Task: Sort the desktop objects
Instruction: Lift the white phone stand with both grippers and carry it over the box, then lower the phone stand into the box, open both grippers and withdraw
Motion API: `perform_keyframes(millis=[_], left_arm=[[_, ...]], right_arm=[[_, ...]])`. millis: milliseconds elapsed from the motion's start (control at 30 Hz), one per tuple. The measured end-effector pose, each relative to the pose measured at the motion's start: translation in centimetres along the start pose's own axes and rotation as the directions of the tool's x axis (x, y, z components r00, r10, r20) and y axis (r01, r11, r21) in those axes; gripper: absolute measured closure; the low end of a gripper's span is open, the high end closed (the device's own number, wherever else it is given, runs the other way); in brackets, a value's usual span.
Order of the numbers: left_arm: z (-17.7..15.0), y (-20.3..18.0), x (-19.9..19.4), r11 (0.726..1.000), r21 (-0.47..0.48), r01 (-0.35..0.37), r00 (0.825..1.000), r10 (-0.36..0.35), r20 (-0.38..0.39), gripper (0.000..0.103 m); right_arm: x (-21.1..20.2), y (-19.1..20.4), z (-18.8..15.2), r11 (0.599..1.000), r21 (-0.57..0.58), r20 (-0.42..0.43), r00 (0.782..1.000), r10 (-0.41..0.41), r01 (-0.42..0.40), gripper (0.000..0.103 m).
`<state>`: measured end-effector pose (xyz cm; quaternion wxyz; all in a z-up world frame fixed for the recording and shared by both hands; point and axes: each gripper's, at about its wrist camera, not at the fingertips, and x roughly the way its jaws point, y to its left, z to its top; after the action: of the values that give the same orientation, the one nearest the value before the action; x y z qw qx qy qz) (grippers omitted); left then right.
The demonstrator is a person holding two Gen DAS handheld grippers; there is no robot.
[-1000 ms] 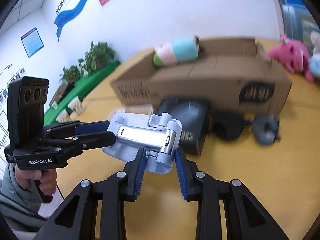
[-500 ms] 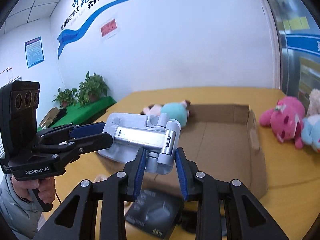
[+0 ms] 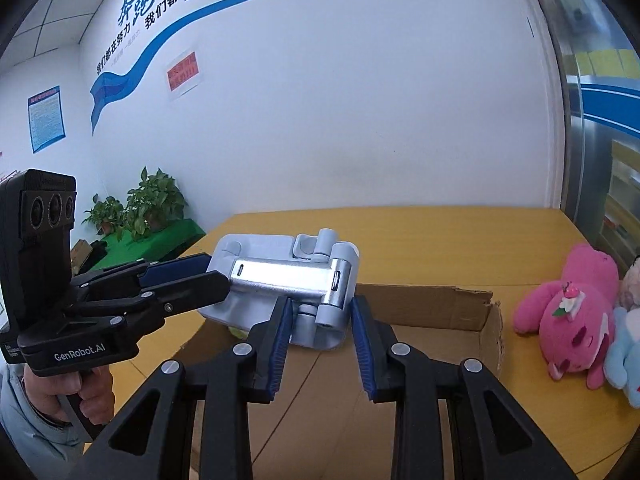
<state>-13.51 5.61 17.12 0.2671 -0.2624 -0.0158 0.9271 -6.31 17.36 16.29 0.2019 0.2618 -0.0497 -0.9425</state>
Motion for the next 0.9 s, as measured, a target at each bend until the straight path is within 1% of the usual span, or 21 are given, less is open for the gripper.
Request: perform_keyframes(millis=[133,200,333,433,567,667,767,800,833,900], left_arm=[[0.5,1.5,4.3,0.999,-0.032,-0.007,0.999,0.005,-0.044,0.064],[0.5,2.1,6.5,0.999,-0.039,-0.016,0.997,0.013,-0.077,0.064],[-0.3,3.6,11.5,0.998,-0.066,-0.024,0.987,0.013,-0.158,0.064],[-1.2,4.3,14.8,0.996,-0.079,-0.033,0.976,0.016,-0.218,0.064],[-2.6,5.1,19.3,0.994,-0.094,-0.054,0.949,0.022,-0.314,0.064],[-3.9,5.1,21.4,0.992,-0.088,-0.086,0.924,0.047,-0.378,0.064],[-4.5,4.4,22.8,0.993,-0.026,-0.112,0.904,0.091,-0.418,0.064],[-4.6,4.3,22.9,0.994,-0.024,-0.109,0.9,0.089,-0.426,0.064],[-4.6,4.2,22.8,0.994,-0.033,-0.106,0.898,0.081,-0.432,0.064],[-4.1,4.5,22.0,0.994,-0.066,-0.082,0.906,0.047,-0.422,0.064]], right_arm=[[4.4,-2.8,1.1,1.0,0.02,-0.046,0.999,-0.013,0.014,0.074],[6.5,-4.2,1.0,0.999,0.036,-0.071,0.997,-0.018,0.021,0.074],[11.3,-7.4,0.2,0.995,0.087,-0.146,0.989,-0.029,0.042,0.074],[14.5,-9.8,-1.1,0.991,0.124,-0.207,0.978,-0.028,0.055,0.073],[18.7,-12.9,-2.7,0.981,0.181,-0.298,0.955,-0.012,0.069,0.073],[21.0,-14.3,-4.4,0.973,0.214,-0.363,0.932,-0.008,0.092,0.073],[22.9,-15.1,-6.1,0.966,0.232,-0.427,0.904,-0.001,0.111,0.073],[23.4,-15.2,-6.5,0.966,0.232,-0.45,0.893,0.001,0.116,0.072],[23.5,-15.1,-6.9,0.966,0.227,-0.458,0.889,-0.005,0.122,0.071],[23.1,-14.8,-7.0,0.968,0.221,-0.451,0.893,-0.01,0.122,0.071]])
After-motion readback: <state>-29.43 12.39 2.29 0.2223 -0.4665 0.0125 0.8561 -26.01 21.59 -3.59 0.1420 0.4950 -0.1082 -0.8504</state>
